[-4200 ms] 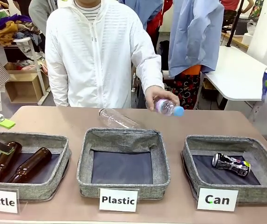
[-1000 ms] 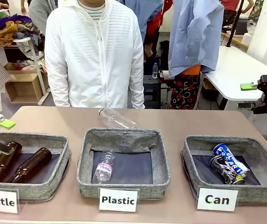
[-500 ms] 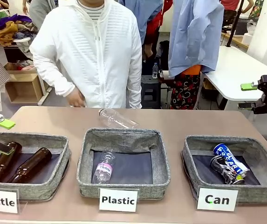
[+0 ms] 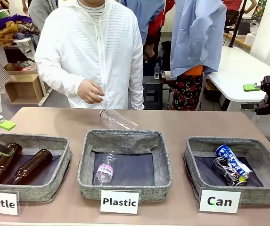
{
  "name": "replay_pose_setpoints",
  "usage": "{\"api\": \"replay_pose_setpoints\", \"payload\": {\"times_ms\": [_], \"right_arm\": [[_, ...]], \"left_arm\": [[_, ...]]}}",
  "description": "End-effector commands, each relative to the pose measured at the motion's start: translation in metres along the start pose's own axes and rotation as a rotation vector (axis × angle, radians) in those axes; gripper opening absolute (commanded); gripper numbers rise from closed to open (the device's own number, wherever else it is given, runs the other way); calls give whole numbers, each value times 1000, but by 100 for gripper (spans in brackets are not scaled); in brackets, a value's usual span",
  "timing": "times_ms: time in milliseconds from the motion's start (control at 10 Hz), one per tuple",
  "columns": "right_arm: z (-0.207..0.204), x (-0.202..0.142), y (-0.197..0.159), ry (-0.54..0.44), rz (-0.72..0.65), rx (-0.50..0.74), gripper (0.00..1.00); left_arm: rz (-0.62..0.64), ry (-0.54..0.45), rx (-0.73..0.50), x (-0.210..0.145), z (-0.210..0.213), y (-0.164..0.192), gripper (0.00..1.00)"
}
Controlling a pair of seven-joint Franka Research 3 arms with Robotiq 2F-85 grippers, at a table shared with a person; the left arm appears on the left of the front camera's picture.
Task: Sort the can waste into the basket.
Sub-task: Pick up the can waste from the table and place it in the right Fabric basket.
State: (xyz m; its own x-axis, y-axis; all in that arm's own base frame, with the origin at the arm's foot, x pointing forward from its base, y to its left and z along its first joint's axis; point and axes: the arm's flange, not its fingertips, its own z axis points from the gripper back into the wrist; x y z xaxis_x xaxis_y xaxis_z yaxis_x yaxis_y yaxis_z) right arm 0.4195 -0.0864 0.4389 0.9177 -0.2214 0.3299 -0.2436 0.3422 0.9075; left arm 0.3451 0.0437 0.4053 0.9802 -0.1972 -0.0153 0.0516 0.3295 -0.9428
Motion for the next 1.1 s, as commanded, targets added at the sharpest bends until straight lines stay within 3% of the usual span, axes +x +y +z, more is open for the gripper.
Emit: {"api": "replay_pose_setpoints", "payload": {"times_ms": [0,1000], "right_arm": [[2,-4,2,13,25,-1,100],[2,-4,2,13,25,-1,100]], "left_arm": [[-7,0,-5,-3,1,0,100],[-7,0,-5,-3,1,0,100]]}}
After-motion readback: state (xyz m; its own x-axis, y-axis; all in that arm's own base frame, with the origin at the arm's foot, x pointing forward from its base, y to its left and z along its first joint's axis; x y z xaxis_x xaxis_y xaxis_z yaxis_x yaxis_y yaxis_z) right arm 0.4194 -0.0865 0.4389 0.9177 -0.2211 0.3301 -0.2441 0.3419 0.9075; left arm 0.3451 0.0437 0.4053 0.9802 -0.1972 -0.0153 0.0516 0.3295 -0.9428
